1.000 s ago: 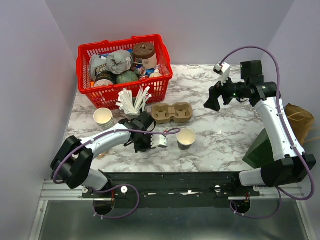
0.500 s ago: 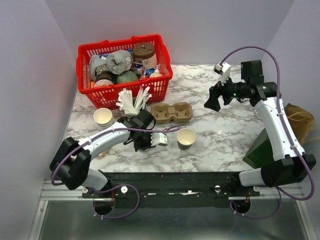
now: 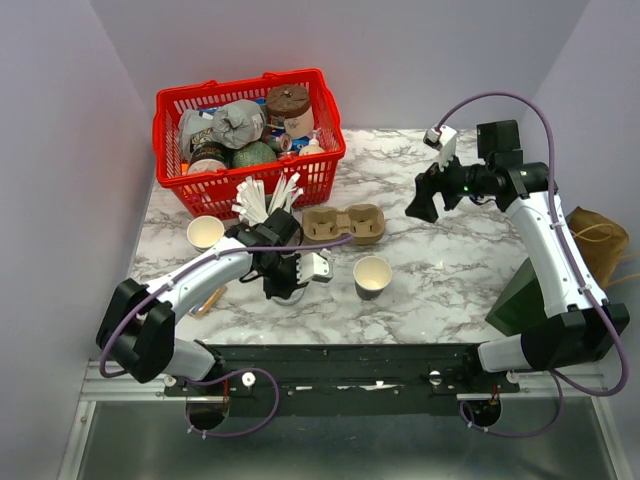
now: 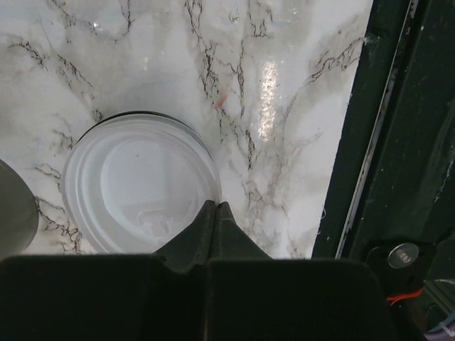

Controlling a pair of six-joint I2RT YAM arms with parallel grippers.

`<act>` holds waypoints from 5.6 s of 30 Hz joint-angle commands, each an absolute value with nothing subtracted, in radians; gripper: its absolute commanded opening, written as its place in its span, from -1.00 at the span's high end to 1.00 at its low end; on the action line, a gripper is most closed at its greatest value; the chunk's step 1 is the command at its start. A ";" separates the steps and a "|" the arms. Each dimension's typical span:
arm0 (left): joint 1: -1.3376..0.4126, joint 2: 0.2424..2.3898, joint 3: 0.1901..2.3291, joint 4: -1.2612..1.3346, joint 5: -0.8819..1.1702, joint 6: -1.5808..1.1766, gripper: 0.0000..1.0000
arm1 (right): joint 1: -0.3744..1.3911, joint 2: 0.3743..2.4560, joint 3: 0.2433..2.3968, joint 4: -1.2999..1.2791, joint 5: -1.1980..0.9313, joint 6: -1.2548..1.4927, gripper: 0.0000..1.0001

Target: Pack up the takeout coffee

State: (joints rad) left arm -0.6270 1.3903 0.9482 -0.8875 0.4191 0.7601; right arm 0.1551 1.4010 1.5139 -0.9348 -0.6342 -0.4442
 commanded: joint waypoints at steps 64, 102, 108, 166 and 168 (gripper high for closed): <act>-0.778 1.546 0.712 0.902 0.790 -0.839 1.00 | 0.152 1.172 0.960 -0.710 -0.994 -0.512 -1.00; -0.718 1.565 0.644 0.891 0.735 -0.879 0.62 | 0.166 1.292 0.957 -0.566 -0.991 -0.380 -1.00; -0.709 1.563 0.635 0.881 0.726 -0.876 0.62 | 0.179 1.304 0.959 -0.552 -0.956 -0.380 -1.00; -0.686 1.602 1.434 -0.968 0.871 0.952 1.00 | 0.380 1.299 1.299 -1.068 -0.974 -1.171 -0.33; -0.684 1.588 1.431 -0.980 0.874 0.977 1.00 | 0.396 1.290 1.284 -1.020 -0.966 -1.164 -0.29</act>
State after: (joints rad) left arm -0.6872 1.6466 1.4326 -0.9054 0.8837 0.8417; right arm 0.3637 1.3178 1.3190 -1.1507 -0.9722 -1.2274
